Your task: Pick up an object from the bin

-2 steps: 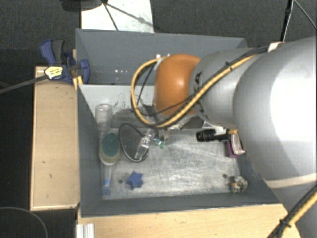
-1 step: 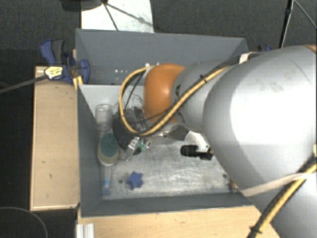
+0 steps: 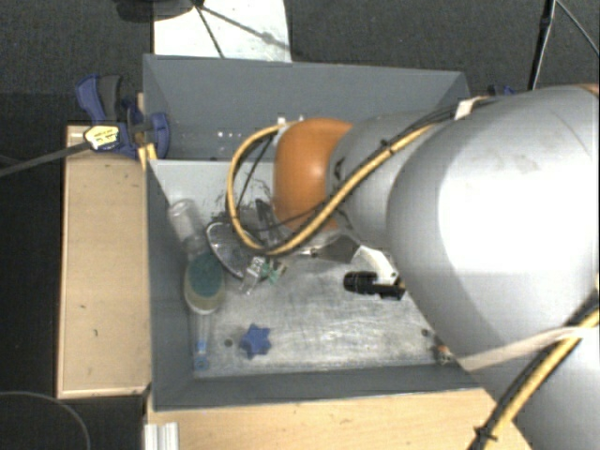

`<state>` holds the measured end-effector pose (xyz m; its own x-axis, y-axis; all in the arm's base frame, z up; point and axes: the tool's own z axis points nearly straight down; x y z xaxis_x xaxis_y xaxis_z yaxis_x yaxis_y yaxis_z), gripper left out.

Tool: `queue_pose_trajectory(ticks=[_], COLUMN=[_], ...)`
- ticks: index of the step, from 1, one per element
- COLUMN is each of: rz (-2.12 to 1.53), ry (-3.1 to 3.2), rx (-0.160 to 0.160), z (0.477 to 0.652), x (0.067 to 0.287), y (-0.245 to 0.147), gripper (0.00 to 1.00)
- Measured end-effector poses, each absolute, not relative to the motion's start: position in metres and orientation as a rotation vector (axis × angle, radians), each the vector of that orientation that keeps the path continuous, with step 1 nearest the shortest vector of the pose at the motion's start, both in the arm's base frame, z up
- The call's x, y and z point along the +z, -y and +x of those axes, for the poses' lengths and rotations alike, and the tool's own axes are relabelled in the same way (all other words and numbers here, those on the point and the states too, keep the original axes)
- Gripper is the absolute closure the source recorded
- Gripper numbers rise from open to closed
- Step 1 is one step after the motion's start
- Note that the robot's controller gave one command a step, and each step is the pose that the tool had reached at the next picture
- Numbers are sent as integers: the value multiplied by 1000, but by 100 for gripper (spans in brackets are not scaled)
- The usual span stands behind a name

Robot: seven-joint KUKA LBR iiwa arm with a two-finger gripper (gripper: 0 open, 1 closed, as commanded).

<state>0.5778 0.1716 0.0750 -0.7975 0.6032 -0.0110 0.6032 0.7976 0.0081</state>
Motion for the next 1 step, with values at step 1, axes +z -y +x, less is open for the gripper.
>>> queue_pose_trajectory(ticks=[1], rz=[1031], ry=[-2960], rx=[7], z=[584], x=[228], y=[-174], gripper=[100])
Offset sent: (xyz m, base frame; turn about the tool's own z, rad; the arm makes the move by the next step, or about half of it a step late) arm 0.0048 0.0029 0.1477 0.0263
